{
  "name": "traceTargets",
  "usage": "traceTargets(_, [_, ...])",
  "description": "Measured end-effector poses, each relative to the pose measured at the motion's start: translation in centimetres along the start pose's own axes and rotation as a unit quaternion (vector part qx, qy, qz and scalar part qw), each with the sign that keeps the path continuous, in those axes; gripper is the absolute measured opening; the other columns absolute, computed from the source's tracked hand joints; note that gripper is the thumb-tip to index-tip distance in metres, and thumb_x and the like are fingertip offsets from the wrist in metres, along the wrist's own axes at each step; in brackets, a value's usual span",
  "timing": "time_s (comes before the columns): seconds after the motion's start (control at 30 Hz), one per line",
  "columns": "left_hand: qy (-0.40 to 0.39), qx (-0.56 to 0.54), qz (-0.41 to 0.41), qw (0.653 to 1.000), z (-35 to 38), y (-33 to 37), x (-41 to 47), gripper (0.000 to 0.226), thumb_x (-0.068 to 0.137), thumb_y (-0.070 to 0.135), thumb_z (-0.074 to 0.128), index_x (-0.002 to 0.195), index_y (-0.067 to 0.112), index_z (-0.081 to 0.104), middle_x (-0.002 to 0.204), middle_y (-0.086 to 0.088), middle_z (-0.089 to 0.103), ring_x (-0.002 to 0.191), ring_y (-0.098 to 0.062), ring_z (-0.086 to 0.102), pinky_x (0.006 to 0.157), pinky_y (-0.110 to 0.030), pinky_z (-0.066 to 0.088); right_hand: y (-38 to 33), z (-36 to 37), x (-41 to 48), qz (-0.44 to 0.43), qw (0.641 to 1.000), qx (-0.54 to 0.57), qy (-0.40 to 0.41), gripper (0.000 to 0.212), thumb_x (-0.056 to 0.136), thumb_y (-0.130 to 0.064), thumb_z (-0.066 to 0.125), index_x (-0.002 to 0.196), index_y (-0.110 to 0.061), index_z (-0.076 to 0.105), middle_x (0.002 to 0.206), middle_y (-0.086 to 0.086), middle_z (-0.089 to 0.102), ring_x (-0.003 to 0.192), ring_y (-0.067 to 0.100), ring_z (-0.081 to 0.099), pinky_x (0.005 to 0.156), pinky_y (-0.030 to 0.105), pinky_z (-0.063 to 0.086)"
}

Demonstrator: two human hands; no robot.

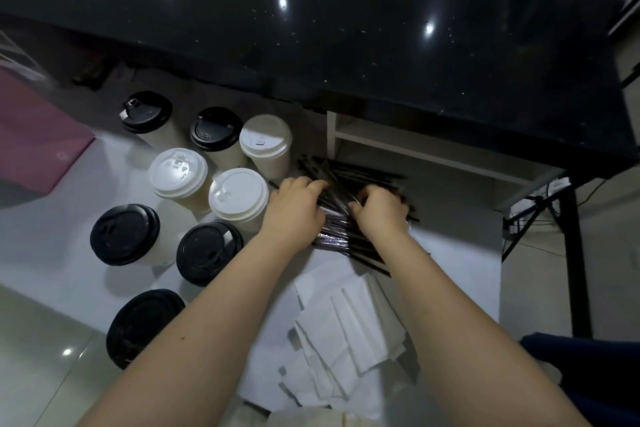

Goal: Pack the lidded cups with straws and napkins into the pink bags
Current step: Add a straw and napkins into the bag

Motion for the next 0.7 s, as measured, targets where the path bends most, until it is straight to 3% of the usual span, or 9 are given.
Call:
traceTargets(0.07, [0.008, -0.002, 0.001, 1.0, -0.5, 0.1, -0.3, 0.053, 0.087, 0.024, 0.055, 0.139, 0.025, 0.047, 0.13, -0.002, 0.054, 0.123, -0.028, 0.042, 0.099, -0.042, 0.039, 0.3, -0.8, -0.1, 0.011, 0.998, 0.057, -0.022, 0.018, 0.087, -0.033, 0.066, 0.1, -0.02, 0.063, 0.098, 0.005, 0.067, 0.094, 0.029, 0.06, 0.078, 0.033, 0.045])
traceTargets(0.13, [0.02, -0.009, 0.003, 1.0, -1.2, 0.4, -0.6, 0.053, 0.087, 0.024, 0.055, 0.139, 0.025, 0.048, 0.131, -0.002, 0.054, 0.124, -0.027, 0.042, 0.1, -0.043, 0.04, 0.5, -1.9, -0.2, 0.003, 0.996, 0.087, -0.034, 0.016, 0.089, -0.03, 0.065, 0.1, -0.019, 0.061, 0.093, 0.003, 0.063, 0.083, 0.024, 0.057, 0.069, 0.029, 0.042])
traceTargets(0.3, [0.059, -0.009, 0.038, 0.998, -3.5, 2.2, -1.5, 0.051, 0.089, 0.023, 0.054, 0.139, 0.025, 0.048, 0.134, -0.002, 0.053, 0.125, -0.027, 0.042, 0.098, -0.044, 0.041, 1.3, -4.7, -1.3, -0.017, 0.984, 0.171, -0.047, 0.007, 0.095, -0.02, 0.055, 0.09, -0.02, 0.049, 0.083, 0.005, 0.069, 0.082, 0.028, 0.066, 0.077, 0.043, 0.055])
traceTargets(0.5, [0.12, 0.009, 0.028, 0.992, -7.0, 1.5, -3.7, 0.048, 0.087, 0.02, 0.055, 0.135, 0.023, 0.053, 0.129, -0.002, 0.056, 0.121, -0.027, 0.046, 0.093, -0.042, 0.042, -1.0, -6.8, -2.9, -0.134, 0.975, 0.164, -0.069, 0.01, 0.101, -0.024, 0.04, 0.107, -0.024, 0.047, 0.087, -0.001, 0.057, 0.078, 0.018, 0.053, 0.064, 0.03, 0.037])
traceTargets(0.7, [0.154, 0.021, -0.063, 0.986, -9.7, -3.7, -8.8, 0.047, 0.088, 0.023, 0.057, 0.134, 0.024, 0.053, 0.133, -0.001, 0.055, 0.123, -0.028, 0.044, 0.096, -0.046, 0.041, -7.3, -5.6, -6.0, -0.251, 0.945, 0.183, -0.099, 0.014, 0.098, -0.035, 0.052, 0.093, -0.022, 0.053, 0.075, -0.007, 0.055, 0.066, 0.005, 0.047, 0.058, 0.026, 0.035])
Point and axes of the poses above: each hand's wrist, its own x-axis towards the middle knuckle, its own z-axis out of the palm, y = z × x, the point moved 1 cm from there along x, towards the middle knuckle
